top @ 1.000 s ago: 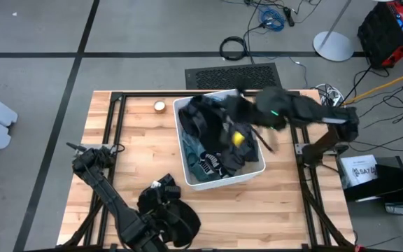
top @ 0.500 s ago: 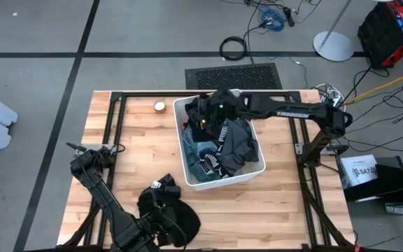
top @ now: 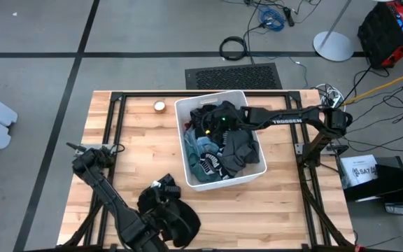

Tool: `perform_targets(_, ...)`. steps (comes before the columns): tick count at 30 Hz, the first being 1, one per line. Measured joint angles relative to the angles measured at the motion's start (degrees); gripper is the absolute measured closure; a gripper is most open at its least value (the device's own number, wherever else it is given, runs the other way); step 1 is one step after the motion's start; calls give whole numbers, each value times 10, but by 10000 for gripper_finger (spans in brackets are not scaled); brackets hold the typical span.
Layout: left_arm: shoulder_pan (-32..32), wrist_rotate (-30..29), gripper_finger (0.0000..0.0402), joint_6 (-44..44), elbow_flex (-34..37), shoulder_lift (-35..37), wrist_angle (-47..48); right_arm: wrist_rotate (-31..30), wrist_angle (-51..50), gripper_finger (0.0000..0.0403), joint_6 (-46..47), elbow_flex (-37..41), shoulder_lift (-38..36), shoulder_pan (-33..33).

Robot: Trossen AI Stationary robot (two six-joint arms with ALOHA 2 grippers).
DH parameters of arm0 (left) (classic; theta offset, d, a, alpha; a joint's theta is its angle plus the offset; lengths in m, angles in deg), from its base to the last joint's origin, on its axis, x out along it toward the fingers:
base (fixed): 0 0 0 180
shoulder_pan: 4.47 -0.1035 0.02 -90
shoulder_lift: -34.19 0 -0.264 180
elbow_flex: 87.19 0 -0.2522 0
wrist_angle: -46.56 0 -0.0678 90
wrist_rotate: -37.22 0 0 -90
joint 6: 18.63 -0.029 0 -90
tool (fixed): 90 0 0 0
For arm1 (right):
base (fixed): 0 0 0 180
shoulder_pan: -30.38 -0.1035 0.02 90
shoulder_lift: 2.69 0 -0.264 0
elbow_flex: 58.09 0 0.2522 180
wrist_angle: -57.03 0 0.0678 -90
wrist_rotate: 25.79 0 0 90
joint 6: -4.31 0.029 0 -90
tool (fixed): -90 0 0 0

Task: Sort clothes
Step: Put the top black boxer into the laundry bin

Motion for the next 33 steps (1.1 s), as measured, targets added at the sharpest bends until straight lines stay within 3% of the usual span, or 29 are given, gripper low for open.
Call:
perform_targets(6, -16, 0, 199, -16, 0, 0, -18, 28, -18, 400, 0, 1, 0, 0)
perform_targets(10, -19, 0, 199, -54, 0, 0, -49, 51, -20, 374, -13, 2, -6, 0)
perform_targets(21, -19, 0, 199, -58, 0, 0, -56, 55, -25, 217, 8, 3, -101, -1)
perform_targets(26, -22, 0, 199, -58, 0, 0, -57, 59, -30, 168, 40, 3, -160, -1)
perform_targets(33, -23, 2, 199, -58, 0, 0, -56, 188, -39, 147, 115, 3, -231, -1)
